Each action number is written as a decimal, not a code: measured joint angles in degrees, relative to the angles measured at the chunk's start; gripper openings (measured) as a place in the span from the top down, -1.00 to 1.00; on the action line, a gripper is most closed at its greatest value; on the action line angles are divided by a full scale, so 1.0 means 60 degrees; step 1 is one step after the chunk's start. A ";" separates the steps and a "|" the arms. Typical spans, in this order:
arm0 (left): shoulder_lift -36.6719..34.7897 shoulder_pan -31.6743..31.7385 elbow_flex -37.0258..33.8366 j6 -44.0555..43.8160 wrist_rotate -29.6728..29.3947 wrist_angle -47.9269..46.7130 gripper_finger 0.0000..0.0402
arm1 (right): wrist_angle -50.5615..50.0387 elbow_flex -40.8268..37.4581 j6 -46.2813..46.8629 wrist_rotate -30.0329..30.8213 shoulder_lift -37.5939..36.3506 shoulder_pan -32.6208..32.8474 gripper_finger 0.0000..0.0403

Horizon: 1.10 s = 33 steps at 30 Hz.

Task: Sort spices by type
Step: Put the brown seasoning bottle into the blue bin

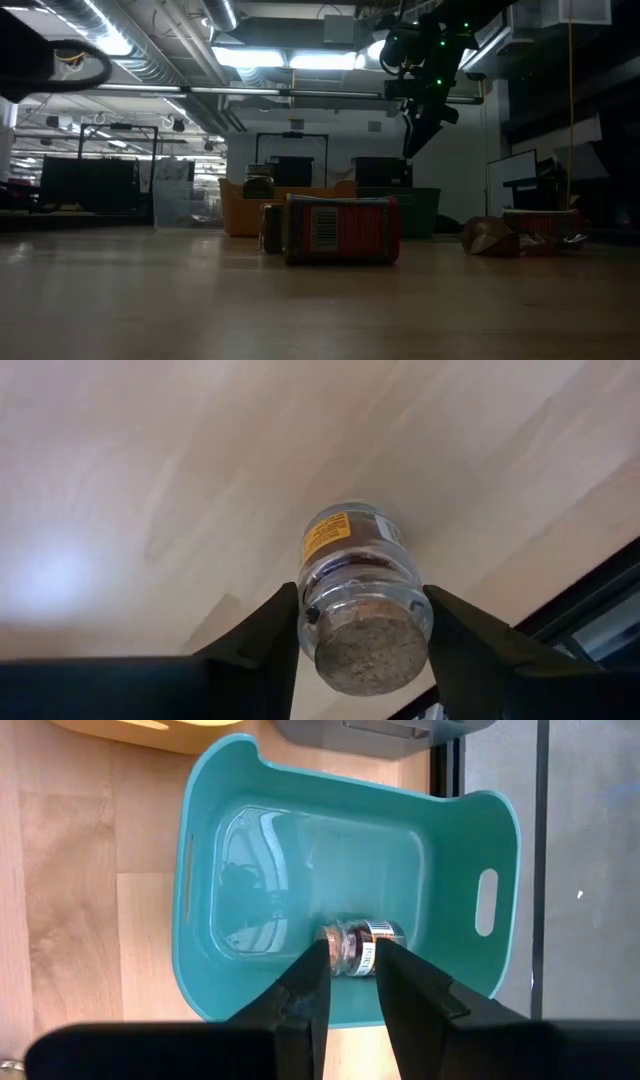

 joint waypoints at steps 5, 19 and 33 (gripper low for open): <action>-0.0005 0.0700 0.0154 0.1303 -0.0091 -0.0019 0.20 | 0.0023 0.0000 -0.0004 0.0000 0.0000 0.0000 0.59; -0.0005 0.4195 0.1612 0.8015 -0.0072 -0.0057 0.19 | 0.0038 0.0000 -0.0288 0.0086 0.0000 -0.0007 0.59; -0.0013 0.8074 0.3056 1.3522 -0.0270 0.2195 0.18 | -0.0429 0.0000 -0.1239 0.2260 -0.0107 -0.0487 0.59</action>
